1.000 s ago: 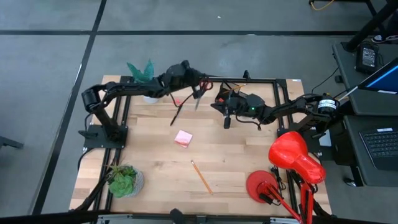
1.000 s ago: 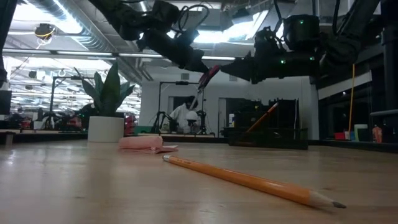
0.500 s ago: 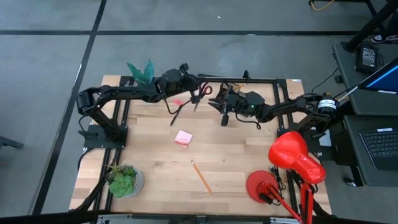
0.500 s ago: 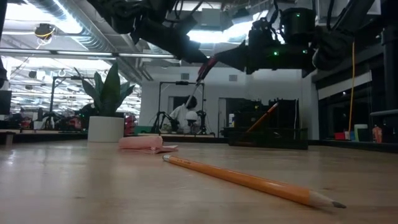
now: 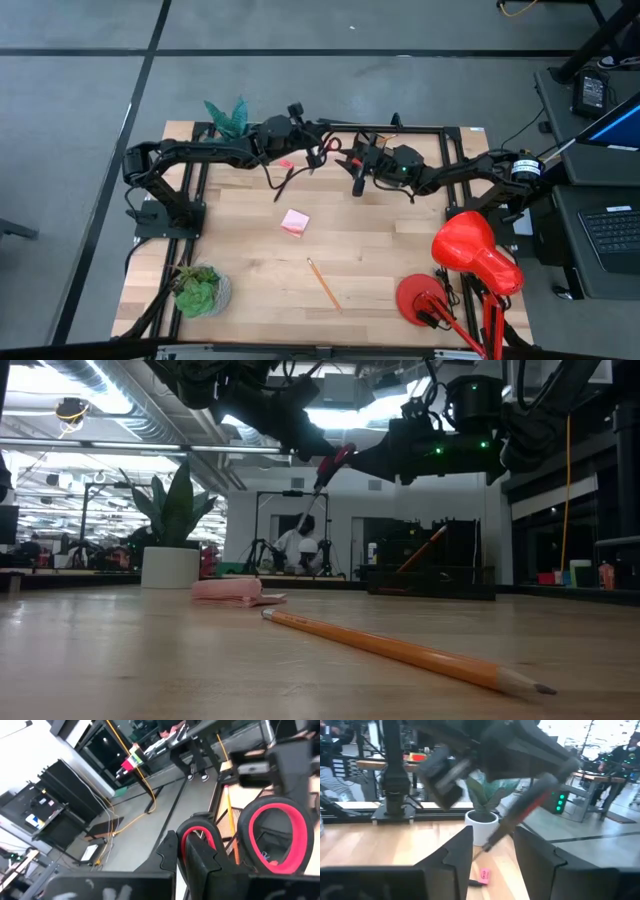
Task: Pick and place office supplies into organizer
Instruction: Put the black scissors into the black desk organizer
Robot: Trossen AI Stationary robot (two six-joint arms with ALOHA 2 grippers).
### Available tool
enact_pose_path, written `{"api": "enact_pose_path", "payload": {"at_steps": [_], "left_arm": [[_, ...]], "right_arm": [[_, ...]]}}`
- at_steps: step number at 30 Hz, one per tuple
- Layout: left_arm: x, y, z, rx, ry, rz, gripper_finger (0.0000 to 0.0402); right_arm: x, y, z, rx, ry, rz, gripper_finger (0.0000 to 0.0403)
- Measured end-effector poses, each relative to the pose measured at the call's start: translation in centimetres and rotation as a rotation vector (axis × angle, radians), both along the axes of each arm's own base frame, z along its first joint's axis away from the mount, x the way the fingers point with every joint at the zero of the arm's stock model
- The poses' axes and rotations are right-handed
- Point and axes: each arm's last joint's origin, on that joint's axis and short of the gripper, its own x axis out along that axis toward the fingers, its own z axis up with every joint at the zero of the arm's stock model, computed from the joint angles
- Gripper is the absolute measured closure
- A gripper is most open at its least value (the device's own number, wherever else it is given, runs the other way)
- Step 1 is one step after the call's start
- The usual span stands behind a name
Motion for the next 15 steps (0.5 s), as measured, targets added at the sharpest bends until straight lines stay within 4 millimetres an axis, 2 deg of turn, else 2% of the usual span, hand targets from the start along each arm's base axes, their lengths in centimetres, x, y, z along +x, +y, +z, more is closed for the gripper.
{"api": "enact_pose_path", "payload": {"at_steps": [8,15], "left_arm": [[0.3,-0.6,0.3,0.015,-0.019,-0.034,0.0394],[0.4,-0.8,0.3,0.012,-0.032,-0.041,0.0394]], "right_arm": [[0.0,-0.1,0.6,0.033,-0.064,0.0,0.0253],[0.9,-0.4,2.2,0.043,-0.115,0.004,0.0253]]}}
